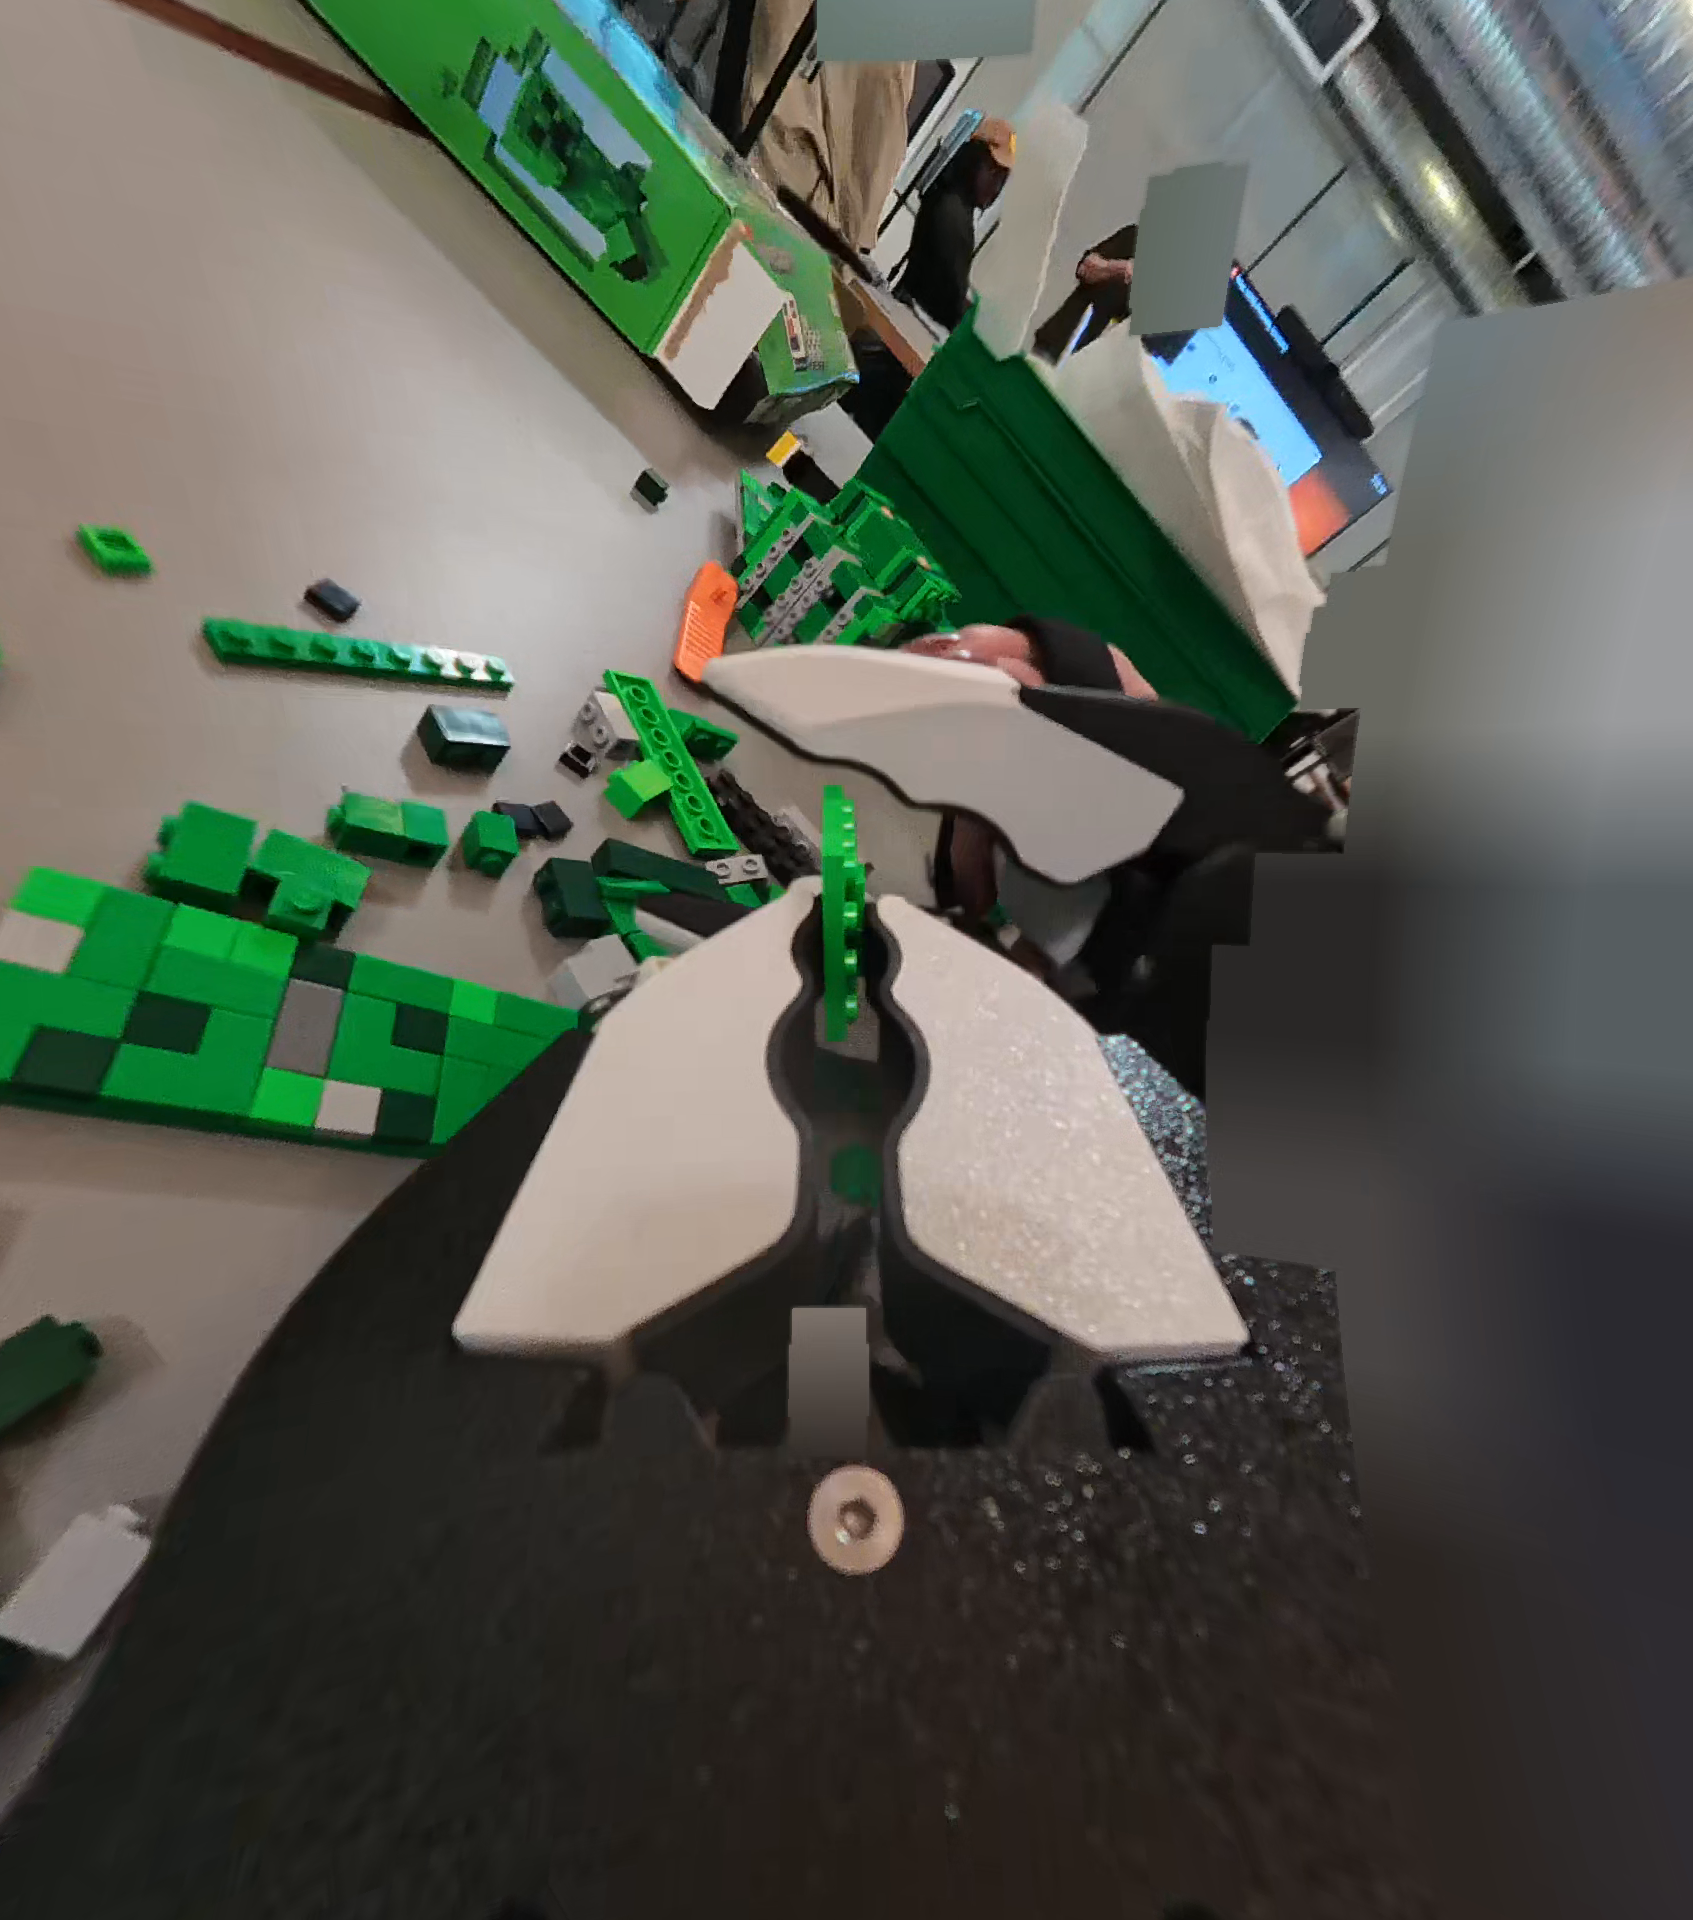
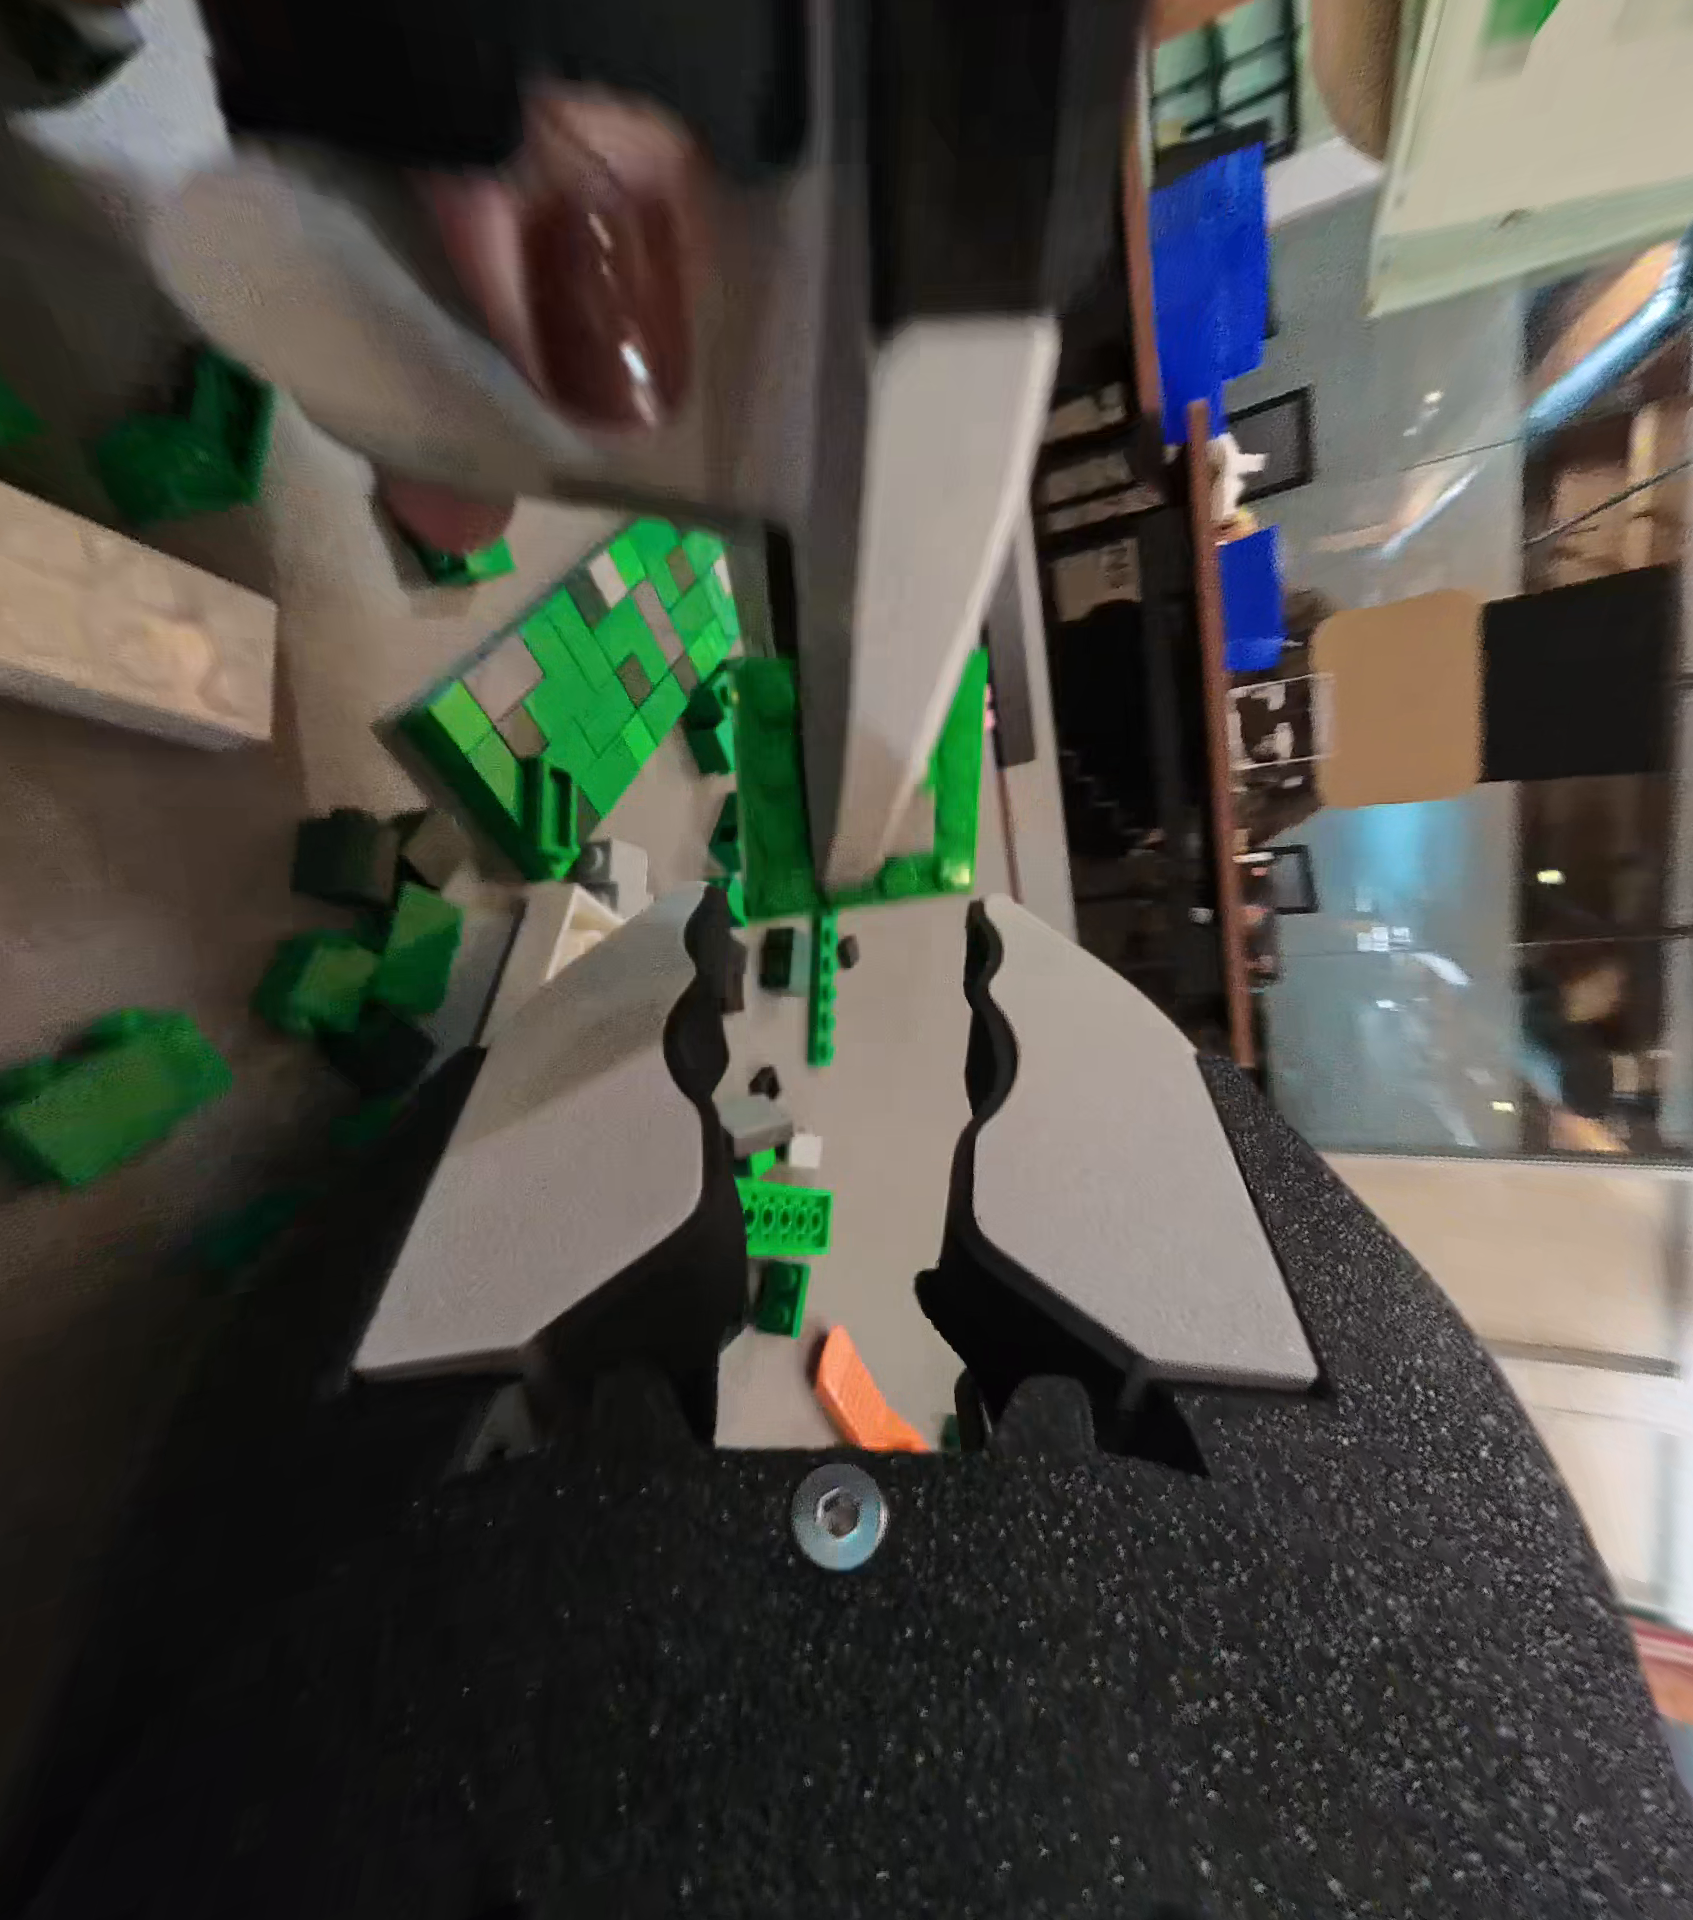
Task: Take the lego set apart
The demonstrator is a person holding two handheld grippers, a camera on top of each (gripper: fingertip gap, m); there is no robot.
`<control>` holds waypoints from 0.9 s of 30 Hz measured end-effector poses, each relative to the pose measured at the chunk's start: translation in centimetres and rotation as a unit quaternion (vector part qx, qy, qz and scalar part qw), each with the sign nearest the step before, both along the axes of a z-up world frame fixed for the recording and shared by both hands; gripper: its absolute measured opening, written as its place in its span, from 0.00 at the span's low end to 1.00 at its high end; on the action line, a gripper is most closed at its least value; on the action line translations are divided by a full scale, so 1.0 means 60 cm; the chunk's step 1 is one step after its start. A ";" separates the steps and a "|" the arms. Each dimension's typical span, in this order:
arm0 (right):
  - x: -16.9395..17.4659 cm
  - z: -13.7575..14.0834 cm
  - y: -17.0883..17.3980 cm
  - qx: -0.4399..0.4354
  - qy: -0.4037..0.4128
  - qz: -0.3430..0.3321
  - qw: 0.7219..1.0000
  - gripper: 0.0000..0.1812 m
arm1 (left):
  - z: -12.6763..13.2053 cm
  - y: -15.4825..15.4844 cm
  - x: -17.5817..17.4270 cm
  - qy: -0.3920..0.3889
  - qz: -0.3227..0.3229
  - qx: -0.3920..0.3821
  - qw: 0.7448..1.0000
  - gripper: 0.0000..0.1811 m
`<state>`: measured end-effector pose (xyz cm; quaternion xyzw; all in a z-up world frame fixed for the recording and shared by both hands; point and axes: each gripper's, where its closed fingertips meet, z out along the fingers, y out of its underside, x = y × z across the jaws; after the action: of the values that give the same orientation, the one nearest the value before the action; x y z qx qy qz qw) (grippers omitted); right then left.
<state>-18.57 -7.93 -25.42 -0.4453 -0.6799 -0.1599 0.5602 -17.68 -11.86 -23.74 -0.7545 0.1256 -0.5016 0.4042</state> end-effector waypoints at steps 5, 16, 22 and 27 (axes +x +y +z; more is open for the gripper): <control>0.045 0.008 0.015 -0.079 0.037 0.004 0.996 0.23 | 0.017 0.001 -0.010 0.001 0.001 0.043 0.999 0.03; 0.074 0.037 0.054 -0.156 0.186 -0.061 0.968 0.16 | -0.014 0.030 -0.044 0.111 0.077 0.050 0.990 0.19; 0.130 0.111 0.088 -0.127 0.348 -0.079 0.925 0.08 | 0.046 0.049 -0.095 0.138 0.207 0.177 0.952 0.19; 0.166 0.154 0.093 -0.106 0.434 -0.073 0.892 0.00 | 0.063 0.050 -0.123 0.176 0.271 0.226 0.919 0.08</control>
<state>-8.61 -2.34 -16.16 -0.5753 -0.3473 0.0816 0.7361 -25.08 -8.85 -19.95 -0.7243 0.0960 -0.1903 0.6558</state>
